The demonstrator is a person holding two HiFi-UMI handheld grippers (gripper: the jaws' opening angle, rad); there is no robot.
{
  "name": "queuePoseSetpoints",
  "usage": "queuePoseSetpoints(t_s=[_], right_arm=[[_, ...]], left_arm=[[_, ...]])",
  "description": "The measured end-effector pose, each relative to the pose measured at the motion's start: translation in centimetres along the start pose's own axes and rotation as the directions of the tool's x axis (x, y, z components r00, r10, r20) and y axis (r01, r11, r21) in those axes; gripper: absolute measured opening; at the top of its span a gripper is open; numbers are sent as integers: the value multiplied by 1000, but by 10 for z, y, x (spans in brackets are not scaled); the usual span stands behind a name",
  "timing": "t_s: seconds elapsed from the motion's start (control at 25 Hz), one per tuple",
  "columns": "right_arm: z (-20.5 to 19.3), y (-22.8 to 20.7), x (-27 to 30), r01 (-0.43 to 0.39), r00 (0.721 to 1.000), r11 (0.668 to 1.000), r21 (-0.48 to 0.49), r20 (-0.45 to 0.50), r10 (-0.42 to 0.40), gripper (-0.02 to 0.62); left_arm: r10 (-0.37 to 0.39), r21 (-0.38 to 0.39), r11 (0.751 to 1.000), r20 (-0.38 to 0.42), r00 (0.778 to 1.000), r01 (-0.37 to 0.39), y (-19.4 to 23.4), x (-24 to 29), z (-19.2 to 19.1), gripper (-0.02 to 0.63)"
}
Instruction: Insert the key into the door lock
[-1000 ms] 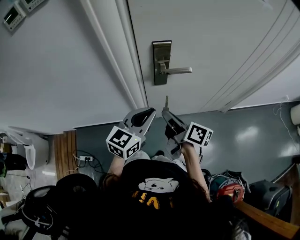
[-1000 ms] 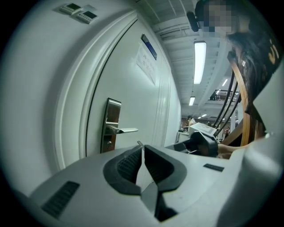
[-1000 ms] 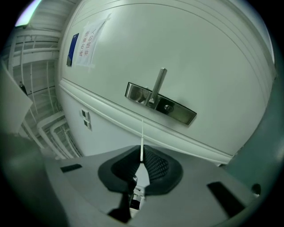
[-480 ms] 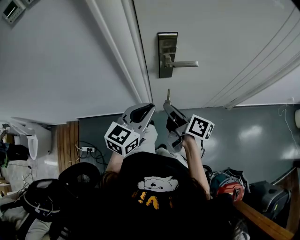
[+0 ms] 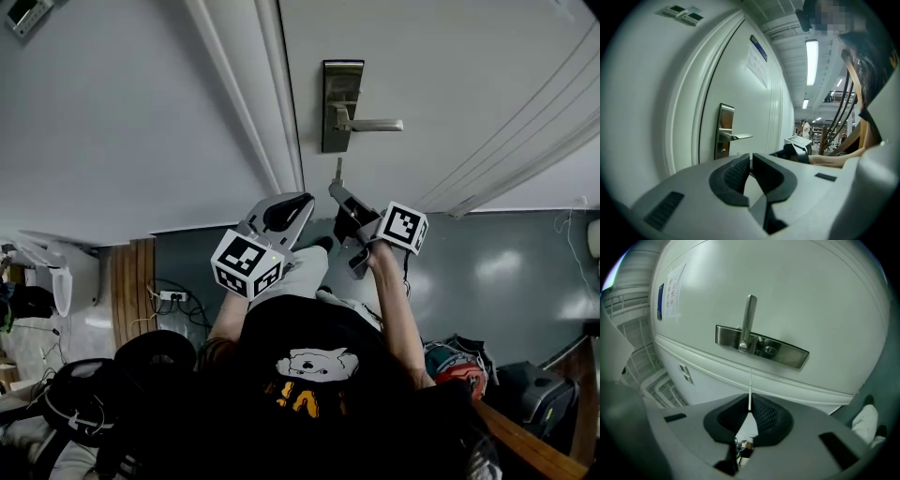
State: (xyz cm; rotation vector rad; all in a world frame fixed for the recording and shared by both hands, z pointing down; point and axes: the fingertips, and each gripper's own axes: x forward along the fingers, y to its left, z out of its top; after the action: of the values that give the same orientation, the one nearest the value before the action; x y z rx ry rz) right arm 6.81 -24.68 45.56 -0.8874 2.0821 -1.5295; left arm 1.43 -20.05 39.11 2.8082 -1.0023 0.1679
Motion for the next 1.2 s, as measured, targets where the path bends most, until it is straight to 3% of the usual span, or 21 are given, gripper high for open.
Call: queuePoseSetpoints(t_s=[0.2, 0.52, 0.96, 1.2], right_arm=[[13, -18, 14, -7, 1000, 999, 40, -15, 8, 20], [35, -37, 32, -99, 995, 977, 187, 4, 100, 20], [55, -45, 48, -149, 988, 970, 194, -12, 154, 20], [47, -43, 49, -170, 983, 961, 219, -27, 180, 20]], left_arm=[[-9, 4, 1000, -2, 1000, 9, 8, 11, -3, 23], [-32, 16, 999, -7, 999, 32, 10, 30, -4, 23], [-23, 48, 999, 16, 1000, 22, 17, 39, -12, 23], [-8, 57, 998, 38, 999, 6, 11, 31, -17, 23]])
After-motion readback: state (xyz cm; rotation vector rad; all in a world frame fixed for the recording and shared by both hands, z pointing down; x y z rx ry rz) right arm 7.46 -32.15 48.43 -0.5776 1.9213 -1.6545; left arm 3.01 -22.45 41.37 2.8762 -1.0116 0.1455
